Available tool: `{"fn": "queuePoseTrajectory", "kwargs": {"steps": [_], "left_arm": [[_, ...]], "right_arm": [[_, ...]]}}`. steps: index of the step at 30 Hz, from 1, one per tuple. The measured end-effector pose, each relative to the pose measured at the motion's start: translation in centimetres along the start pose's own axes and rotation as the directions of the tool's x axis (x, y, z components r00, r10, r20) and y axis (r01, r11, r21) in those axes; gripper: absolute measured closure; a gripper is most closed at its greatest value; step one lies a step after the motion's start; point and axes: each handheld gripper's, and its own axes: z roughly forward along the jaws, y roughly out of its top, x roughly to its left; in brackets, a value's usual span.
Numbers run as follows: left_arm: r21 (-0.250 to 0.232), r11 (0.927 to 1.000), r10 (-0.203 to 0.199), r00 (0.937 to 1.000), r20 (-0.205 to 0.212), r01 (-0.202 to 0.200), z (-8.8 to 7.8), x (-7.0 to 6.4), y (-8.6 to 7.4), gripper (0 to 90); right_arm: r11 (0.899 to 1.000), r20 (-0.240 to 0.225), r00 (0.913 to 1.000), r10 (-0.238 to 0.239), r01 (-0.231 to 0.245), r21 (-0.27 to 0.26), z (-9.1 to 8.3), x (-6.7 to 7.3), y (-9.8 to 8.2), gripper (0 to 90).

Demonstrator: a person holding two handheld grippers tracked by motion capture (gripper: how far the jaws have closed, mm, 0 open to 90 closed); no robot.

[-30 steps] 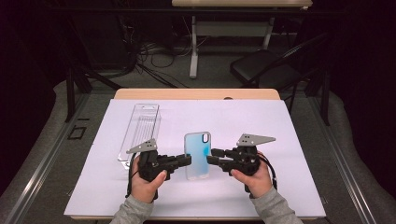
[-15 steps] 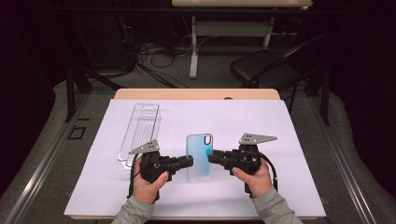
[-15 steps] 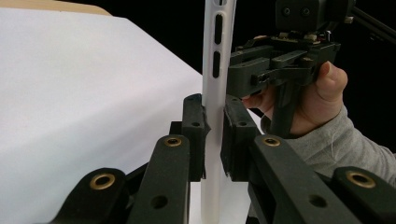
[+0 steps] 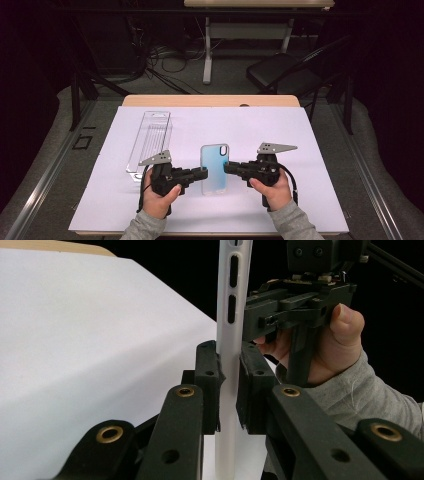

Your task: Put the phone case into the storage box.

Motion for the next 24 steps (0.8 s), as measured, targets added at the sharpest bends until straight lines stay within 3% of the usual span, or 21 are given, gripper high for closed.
{"fn": "queuePoseTrajectory", "kwargs": {"steps": [12, 24], "left_arm": [[0.002, 1.0, -0.002, 1.0, 0.001, 0.002, 0.05, 0.0, -0.04, 81.3], [-0.001, 0.9999, -0.012, 0.9999, 0.003, 0.012, 0.12, 0.09, -0.13, 81.2]], "right_arm": [[0.999, -0.009, 0.9994, 0.035, -0.035, 0.003, 0.07, -0.31, -0.13, 82.6], [1.0, 0.012, 0.9996, 0.027, -0.027, -0.003, -0.02, -0.03, -0.23, 83.3]]}}
